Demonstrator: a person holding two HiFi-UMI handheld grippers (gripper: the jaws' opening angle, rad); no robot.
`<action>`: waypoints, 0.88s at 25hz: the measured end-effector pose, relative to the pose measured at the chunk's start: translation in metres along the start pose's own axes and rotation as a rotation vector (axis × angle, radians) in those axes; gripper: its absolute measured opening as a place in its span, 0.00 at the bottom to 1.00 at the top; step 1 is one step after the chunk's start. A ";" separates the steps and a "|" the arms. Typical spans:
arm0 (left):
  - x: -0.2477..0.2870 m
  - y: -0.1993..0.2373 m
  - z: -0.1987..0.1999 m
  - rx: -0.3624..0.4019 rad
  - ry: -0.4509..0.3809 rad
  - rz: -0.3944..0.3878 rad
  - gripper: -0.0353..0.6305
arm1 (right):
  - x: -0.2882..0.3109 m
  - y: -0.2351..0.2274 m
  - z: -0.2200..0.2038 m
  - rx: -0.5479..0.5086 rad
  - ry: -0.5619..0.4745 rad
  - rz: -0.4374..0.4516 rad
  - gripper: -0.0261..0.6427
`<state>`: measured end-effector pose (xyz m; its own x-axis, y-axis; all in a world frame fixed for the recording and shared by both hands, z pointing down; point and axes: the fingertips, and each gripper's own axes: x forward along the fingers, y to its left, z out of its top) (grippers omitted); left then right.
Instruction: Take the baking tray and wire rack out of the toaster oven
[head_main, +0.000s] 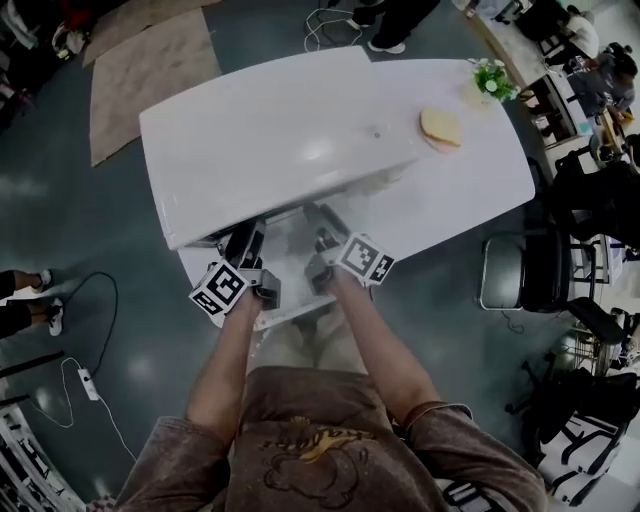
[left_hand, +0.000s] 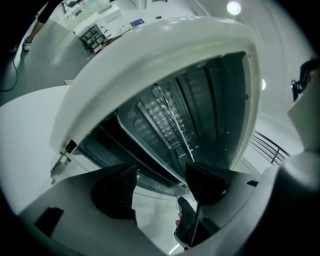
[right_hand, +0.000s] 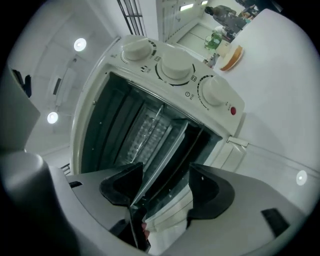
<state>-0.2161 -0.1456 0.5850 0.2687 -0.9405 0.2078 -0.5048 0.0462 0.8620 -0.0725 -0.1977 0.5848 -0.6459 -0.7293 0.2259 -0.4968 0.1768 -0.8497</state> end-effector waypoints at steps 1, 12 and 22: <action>0.002 0.002 0.003 -0.008 -0.012 0.004 0.48 | 0.004 -0.002 0.002 0.001 0.003 0.002 0.42; 0.024 0.016 0.027 -0.098 -0.096 0.014 0.48 | 0.045 -0.010 0.027 0.036 -0.012 0.012 0.42; 0.023 0.021 0.027 -0.166 -0.099 0.030 0.24 | 0.047 -0.018 0.036 0.087 -0.043 -0.024 0.23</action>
<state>-0.2427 -0.1752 0.5950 0.1691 -0.9661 0.1949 -0.3674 0.1217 0.9221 -0.0731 -0.2591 0.5935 -0.6080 -0.7607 0.2275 -0.4582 0.1021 -0.8830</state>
